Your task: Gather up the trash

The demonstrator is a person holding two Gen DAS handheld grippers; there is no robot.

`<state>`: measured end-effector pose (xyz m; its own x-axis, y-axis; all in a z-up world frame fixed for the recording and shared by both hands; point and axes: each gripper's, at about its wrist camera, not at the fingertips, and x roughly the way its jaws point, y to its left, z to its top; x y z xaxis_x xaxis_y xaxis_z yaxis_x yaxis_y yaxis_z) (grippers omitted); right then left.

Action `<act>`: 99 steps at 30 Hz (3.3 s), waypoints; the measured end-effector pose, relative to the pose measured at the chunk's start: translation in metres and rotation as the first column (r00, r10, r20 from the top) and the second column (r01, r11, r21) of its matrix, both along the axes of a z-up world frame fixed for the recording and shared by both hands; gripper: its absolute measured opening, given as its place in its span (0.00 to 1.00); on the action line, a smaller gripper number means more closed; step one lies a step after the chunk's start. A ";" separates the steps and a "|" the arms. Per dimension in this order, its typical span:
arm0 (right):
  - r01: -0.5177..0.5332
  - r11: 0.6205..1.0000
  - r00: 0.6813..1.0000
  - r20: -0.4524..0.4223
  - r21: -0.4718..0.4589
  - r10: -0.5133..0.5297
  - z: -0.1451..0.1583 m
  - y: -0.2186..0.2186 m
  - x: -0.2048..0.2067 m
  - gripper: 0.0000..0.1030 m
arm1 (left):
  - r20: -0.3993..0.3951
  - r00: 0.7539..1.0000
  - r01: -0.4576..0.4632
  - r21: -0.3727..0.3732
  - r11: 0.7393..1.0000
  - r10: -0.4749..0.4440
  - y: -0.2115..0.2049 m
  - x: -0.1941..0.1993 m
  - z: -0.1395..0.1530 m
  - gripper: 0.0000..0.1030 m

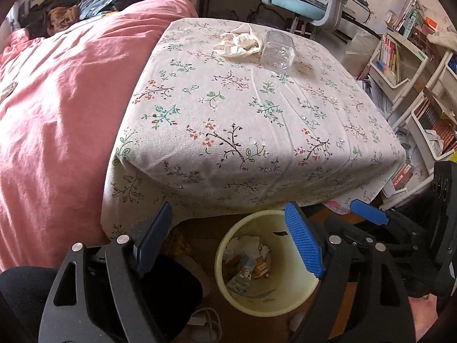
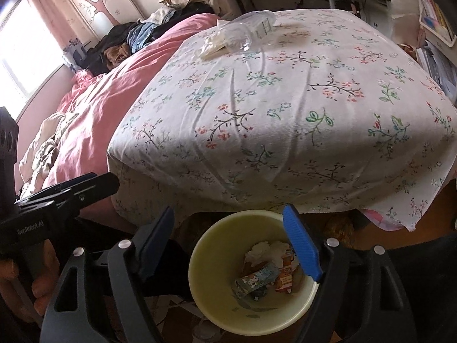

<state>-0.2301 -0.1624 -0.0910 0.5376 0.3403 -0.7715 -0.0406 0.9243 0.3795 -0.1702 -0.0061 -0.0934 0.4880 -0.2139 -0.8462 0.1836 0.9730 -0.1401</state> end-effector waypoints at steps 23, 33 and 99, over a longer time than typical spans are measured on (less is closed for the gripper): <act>-0.014 1.000 1.000 -0.024 -0.011 0.014 -0.003 0.006 0.000 0.75 | 0.006 1.000 -0.010 -0.008 1.000 0.010 0.002 0.000 0.001 0.76; -0.019 1.000 0.999 -0.030 -0.019 0.018 -0.004 0.008 0.000 0.76 | 0.007 1.000 -0.011 -0.011 1.000 0.012 0.002 0.000 0.001 0.76; 0.093 0.991 0.992 0.071 0.091 -0.100 0.051 -0.057 0.197 0.77 | 0.129 0.992 -0.014 0.092 0.996 0.002 -0.031 0.243 0.019 0.76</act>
<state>-0.0331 -0.2191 -0.0397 0.6267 0.3484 -0.6971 0.0155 0.8888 0.4581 0.0728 -0.0371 -0.0745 0.5954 -0.1332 -0.7923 0.1860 0.9822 -0.0254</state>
